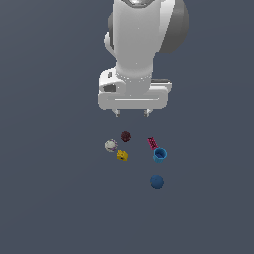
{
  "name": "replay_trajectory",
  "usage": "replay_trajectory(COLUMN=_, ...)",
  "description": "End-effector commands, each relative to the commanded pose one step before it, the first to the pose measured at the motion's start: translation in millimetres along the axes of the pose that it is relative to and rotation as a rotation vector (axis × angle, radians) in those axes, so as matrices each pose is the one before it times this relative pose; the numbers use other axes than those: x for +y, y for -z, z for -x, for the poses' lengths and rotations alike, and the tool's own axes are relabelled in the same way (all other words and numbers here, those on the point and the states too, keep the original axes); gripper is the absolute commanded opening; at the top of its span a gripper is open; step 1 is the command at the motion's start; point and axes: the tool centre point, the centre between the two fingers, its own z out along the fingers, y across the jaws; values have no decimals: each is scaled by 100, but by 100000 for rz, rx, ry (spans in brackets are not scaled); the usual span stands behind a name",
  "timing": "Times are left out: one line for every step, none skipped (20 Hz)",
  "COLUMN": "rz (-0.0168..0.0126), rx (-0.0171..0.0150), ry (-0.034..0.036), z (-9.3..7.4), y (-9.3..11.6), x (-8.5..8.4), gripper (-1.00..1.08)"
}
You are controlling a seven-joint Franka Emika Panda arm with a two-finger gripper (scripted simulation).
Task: Pick up a designated object from a clutter of objects.
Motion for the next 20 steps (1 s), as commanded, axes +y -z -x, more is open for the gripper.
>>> replay_trajectory(rz=0, rx=0, ry=0, z=0, y=0, x=1, gripper=100)
replay_trajectory(rz=-52, rx=45, ry=-9, z=-13, y=14, x=-22, gripper=100)
replay_trajectory(rz=-166, rx=138, ry=-35, z=-36, y=44, x=-57, gripper=100)
replay_trajectory(rz=-267, rx=221, ry=-60, z=-60, y=70, x=-96, gripper=100)
replay_trajectory(rz=-374, rx=308, ry=-93, z=-82, y=99, x=-133, gripper=100)
replay_trajectory(rz=-476, rx=389, ry=-135, z=-104, y=128, x=-172, gripper=100)
replay_trajectory(rz=-576, rx=465, ry=-194, z=-123, y=158, x=-211, gripper=100)
replay_trajectory(rz=-581, rx=462, ry=-243, z=-118, y=167, x=-211, gripper=100)
replay_trajectory(rz=-469, rx=365, ry=-249, z=-91, y=142, x=-175, gripper=100)
replay_trajectory(rz=-361, rx=274, ry=-248, z=-64, y=118, x=-134, gripper=100)
replay_trajectory(rz=-248, rx=181, ry=-231, z=-39, y=90, x=-95, gripper=100)
replay_trajectory(rz=-139, rx=95, ry=-196, z=-15, y=61, x=-50, gripper=100)
replay_trajectory(rz=-19, rx=7, ry=-96, z=3, y=21, x=-20, gripper=100)
replay_trajectory(rz=53, rx=-42, ry=14, z=12, y=-14, x=29, gripper=100)
replay_trajectory(rz=86, rx=-56, ry=151, z=7, y=-43, x=37, gripper=100)
replay_trajectory(rz=83, rx=-41, ry=286, z=-5, y=-62, x=31, gripper=100)
replay_trajectory(rz=62, rx=-15, ry=392, z=-18, y=-76, x=37, gripper=100)
replay_trajectory(rz=54, rx=2, ry=523, z=-30, y=-94, x=32, gripper=100)
replay_trajectory(rz=50, rx=16, ry=642, z=-40, y=-112, x=37, gripper=100)
replay_trajectory(rz=54, rx=24, ry=764, z=-49, y=-133, x=43, gripper=100)
